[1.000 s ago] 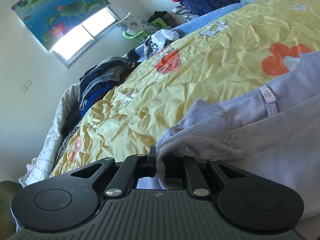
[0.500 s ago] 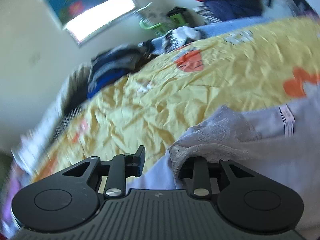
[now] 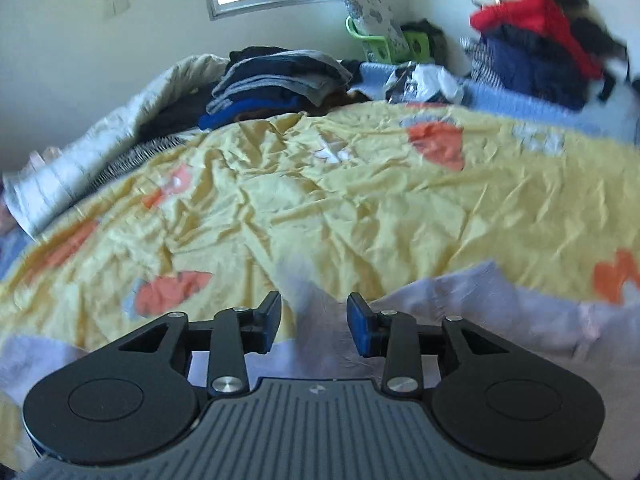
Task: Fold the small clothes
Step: 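Open the right gripper to release the sleeve onto the sweater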
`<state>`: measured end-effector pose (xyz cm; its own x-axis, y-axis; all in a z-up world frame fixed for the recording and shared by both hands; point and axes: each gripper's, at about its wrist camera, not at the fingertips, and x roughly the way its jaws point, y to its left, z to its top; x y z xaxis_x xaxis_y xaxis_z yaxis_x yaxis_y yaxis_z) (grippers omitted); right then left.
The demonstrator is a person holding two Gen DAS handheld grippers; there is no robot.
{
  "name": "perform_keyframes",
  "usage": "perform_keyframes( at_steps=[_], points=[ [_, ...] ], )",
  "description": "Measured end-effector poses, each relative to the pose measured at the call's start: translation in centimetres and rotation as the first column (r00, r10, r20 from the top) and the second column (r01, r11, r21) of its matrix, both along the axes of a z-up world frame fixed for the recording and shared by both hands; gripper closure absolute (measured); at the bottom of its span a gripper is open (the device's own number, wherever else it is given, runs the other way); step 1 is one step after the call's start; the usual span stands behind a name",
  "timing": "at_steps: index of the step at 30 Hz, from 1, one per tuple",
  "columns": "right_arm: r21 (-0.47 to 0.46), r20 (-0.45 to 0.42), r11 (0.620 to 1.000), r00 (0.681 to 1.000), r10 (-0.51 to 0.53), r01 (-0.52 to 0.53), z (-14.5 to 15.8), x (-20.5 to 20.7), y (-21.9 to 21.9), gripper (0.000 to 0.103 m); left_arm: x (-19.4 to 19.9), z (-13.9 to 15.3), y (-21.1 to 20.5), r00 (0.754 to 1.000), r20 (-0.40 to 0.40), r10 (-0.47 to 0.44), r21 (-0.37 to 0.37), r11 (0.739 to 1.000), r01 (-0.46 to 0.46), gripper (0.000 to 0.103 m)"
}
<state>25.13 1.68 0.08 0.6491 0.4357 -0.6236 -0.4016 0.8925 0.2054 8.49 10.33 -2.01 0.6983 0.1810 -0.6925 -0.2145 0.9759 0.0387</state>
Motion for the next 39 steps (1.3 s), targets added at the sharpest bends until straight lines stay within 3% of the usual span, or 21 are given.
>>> perform_keyframes(
  at_steps=[4, 7, 11, 16, 19, 22, 26, 31, 39],
  points=[
    [0.144, -0.050, 0.989, 0.998, 0.027, -0.019, -0.1, -0.1, -0.9, 0.055, -0.1, 0.0, 0.2, 1.000, -0.001, 0.004, -0.002, 1.000, -0.004, 0.000],
    [0.275, -0.097, 0.961, 0.995, 0.022, 0.005, -0.2, 0.0, -2.2, 0.053, -0.3, 0.1, 0.3, 1.000, 0.002, 0.008, -0.001, 1.000, -0.008, 0.000],
    [0.352, -0.157, 0.935, 0.987, 0.021, 0.036, -0.9, 0.2, -3.1, 0.052, -0.4, 0.1, 0.6, 1.000, 0.001, 0.019, -0.008, 1.000, -0.019, 0.000],
    [0.269, -0.259, 0.962, 0.966, 0.029, 0.043, -3.4, 0.8, -1.7, 0.052, -0.7, 0.4, 0.7, 1.000, 0.002, 0.026, -0.006, 1.000, -0.026, 0.000],
    [0.283, -0.244, 0.958, 0.970, 0.021, 0.051, -3.2, 0.0, -1.9, 0.053, -1.1, 0.6, 0.9, 0.999, 0.011, 0.032, 0.011, 0.999, -0.032, 0.000],
    [0.324, -0.208, 0.946, 0.977, 0.045, 0.025, -2.4, -1.0, -2.2, 0.044, -1.2, 0.7, 1.4, 0.999, 0.012, 0.052, 0.001, 0.999, -0.052, 0.000],
    [0.241, -0.232, 0.970, 0.972, 0.034, 0.023, -2.5, -1.1, -1.6, 0.043, -1.7, 1.0, 2.1, 0.997, 0.018, 0.070, -0.007, 0.998, -0.070, 0.000],
    [0.265, -0.109, 0.964, 0.993, 0.043, -0.013, -0.1, -4.3, -3.0, 0.043, -2.1, 1.3, 3.0, 0.995, 0.028, 0.097, 0.006, 0.995, -0.097, 0.000],
    [0.190, 0.029, 0.982, 0.999, 0.015, -0.021, 1.8, -9.1, -5.4, 0.042, -2.7, 1.4, 4.6, 0.989, 0.024, 0.145, -0.004, 0.989, -0.145, 0.000]
  ],
)
